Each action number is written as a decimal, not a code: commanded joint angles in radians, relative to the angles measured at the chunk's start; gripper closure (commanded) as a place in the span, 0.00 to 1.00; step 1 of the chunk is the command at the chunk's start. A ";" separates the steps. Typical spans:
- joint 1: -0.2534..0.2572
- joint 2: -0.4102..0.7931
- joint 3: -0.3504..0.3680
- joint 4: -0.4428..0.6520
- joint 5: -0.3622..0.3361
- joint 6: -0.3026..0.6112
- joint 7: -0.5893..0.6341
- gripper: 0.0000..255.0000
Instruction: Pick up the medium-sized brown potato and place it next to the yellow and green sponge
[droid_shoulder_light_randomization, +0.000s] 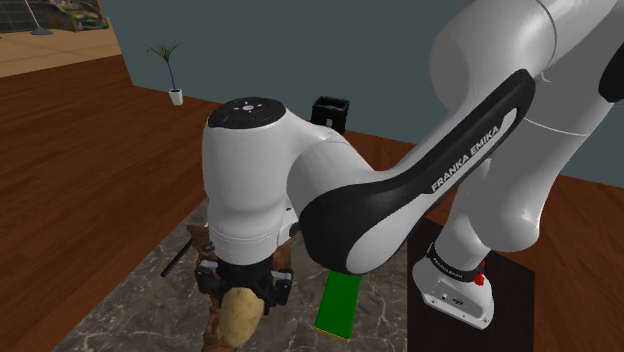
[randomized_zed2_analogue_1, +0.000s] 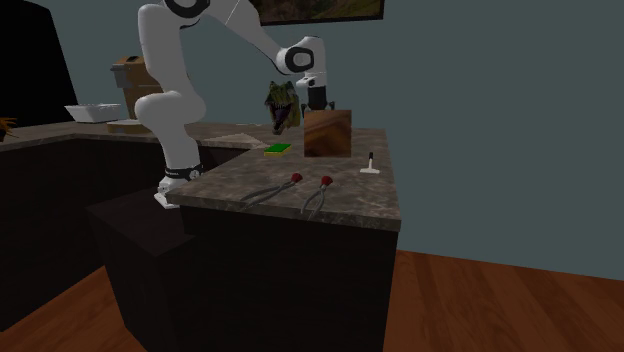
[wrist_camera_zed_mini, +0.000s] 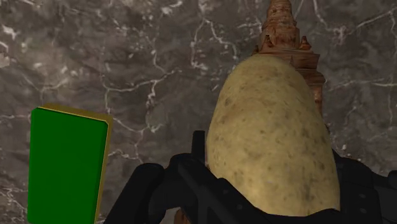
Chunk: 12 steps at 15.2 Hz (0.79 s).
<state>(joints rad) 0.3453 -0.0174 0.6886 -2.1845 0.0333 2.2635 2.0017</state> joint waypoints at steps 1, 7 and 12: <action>-0.007 0.031 -0.006 -0.022 -0.021 -0.005 0.012 1.00; -0.009 0.089 -0.001 -0.056 -0.071 0.073 0.047 1.00; -0.010 0.111 0.000 -0.065 -0.092 0.099 0.062 1.00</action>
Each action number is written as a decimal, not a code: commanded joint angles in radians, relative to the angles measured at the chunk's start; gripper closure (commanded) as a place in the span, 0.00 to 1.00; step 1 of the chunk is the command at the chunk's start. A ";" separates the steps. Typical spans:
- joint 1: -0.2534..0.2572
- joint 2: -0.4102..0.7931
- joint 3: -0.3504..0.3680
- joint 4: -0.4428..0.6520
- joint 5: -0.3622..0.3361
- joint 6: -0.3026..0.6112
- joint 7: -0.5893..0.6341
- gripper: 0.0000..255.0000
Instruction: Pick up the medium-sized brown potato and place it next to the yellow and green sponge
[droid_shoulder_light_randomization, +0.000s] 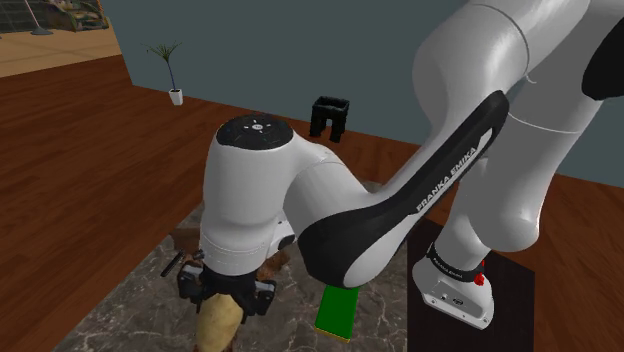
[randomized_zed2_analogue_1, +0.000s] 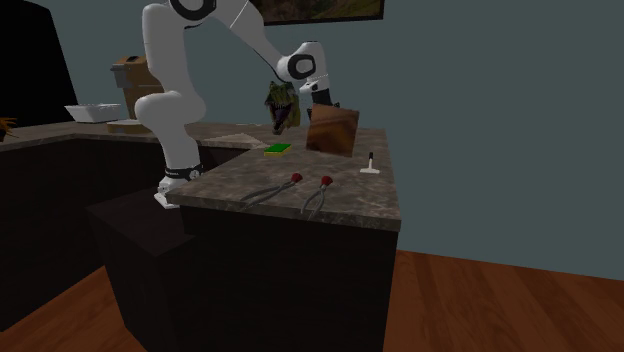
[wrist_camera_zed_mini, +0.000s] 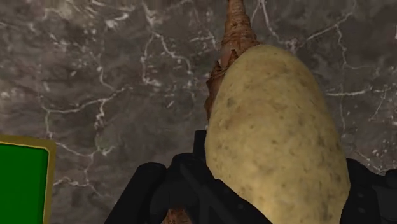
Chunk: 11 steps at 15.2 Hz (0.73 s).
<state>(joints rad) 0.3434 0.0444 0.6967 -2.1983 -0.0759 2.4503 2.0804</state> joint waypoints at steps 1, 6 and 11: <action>-0.009 0.049 -0.008 -0.051 0.017 -0.088 -0.017 1.00; -0.006 0.055 -0.008 -0.057 0.010 -0.079 -0.009 0.00; -0.015 0.020 -0.002 -0.042 0.043 -0.119 -0.035 0.00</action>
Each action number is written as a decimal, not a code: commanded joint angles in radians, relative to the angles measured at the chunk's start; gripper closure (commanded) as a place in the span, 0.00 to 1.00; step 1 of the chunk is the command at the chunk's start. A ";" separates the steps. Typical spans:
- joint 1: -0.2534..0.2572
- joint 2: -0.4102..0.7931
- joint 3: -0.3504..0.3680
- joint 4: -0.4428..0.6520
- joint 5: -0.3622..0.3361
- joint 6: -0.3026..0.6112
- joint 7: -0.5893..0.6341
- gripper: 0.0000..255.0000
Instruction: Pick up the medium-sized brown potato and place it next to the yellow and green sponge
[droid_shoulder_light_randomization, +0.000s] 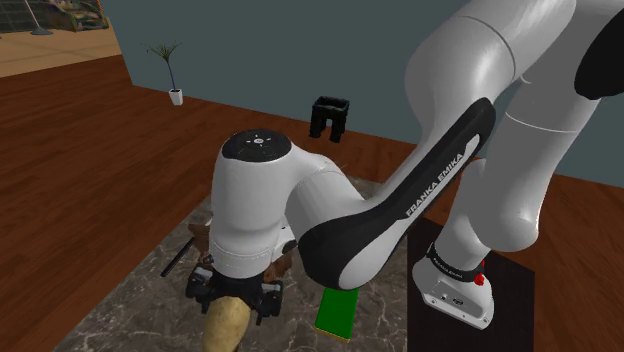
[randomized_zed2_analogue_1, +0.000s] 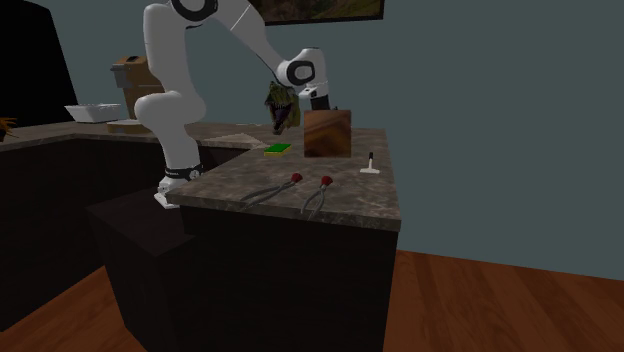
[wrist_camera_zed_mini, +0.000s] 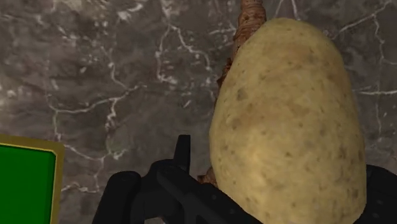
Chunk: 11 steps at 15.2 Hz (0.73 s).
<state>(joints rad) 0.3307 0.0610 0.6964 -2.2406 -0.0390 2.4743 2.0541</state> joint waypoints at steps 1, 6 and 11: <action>-0.007 -0.023 0.001 0.012 0.030 -0.175 -0.026 0.00; -0.011 -0.068 0.001 0.036 0.068 -0.234 -0.053 0.00; -0.012 -0.068 0.001 0.036 0.068 -0.234 -0.053 0.00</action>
